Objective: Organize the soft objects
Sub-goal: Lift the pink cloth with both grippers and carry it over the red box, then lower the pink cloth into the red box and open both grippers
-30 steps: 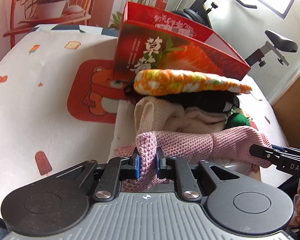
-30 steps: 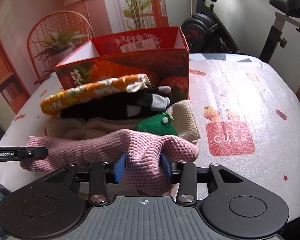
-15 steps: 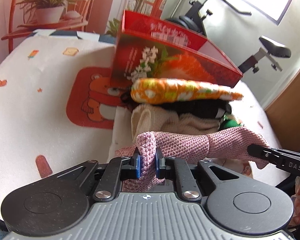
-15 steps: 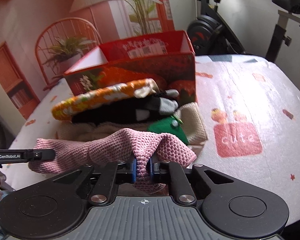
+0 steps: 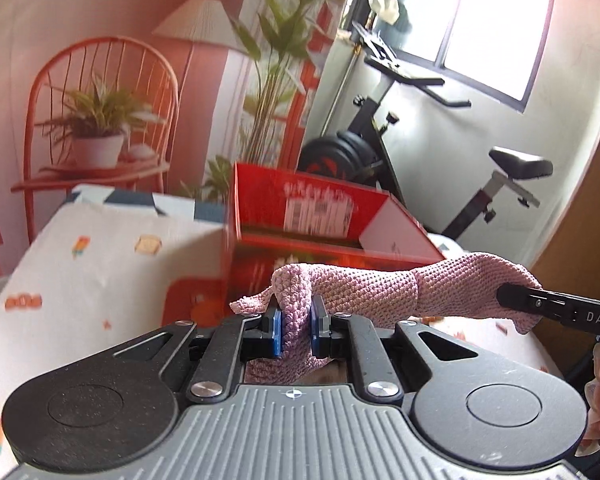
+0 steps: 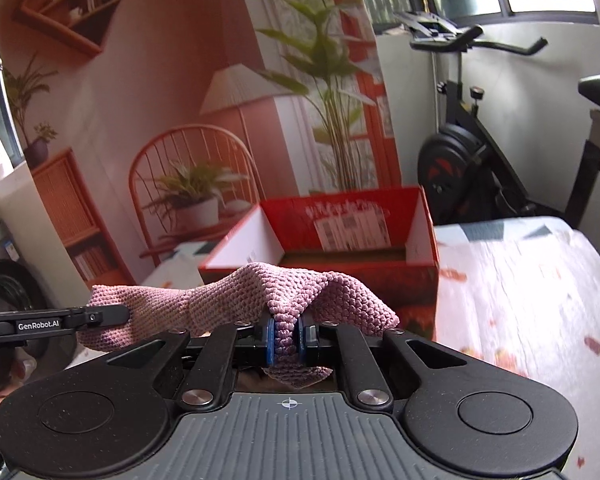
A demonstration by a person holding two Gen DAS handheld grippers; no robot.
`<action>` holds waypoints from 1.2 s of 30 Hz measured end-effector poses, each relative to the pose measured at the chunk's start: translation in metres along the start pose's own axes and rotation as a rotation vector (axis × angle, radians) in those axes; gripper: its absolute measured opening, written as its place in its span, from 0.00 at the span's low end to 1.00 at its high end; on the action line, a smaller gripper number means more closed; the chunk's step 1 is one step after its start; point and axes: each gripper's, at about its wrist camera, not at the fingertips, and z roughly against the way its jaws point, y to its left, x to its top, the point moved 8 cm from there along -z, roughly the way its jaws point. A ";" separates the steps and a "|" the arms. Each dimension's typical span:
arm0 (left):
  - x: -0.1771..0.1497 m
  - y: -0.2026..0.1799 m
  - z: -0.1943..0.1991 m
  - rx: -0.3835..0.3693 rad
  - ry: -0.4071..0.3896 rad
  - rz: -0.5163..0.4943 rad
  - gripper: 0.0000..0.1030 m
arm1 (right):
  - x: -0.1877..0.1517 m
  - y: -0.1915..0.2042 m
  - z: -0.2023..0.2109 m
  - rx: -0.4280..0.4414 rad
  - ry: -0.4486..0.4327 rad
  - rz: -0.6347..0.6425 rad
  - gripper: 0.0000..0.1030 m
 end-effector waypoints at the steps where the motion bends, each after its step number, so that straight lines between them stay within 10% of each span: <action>1: 0.008 0.000 -0.002 -0.001 -0.009 0.007 0.14 | 0.007 0.000 -0.001 0.005 -0.008 -0.001 0.10; 16: 0.079 -0.007 -0.079 0.010 -0.004 -0.005 0.14 | 0.086 -0.043 -0.086 -0.043 0.010 0.002 0.10; 36: 0.062 -0.013 -0.201 0.105 0.249 -0.129 0.18 | 0.050 -0.107 -0.201 -0.111 0.196 -0.070 0.11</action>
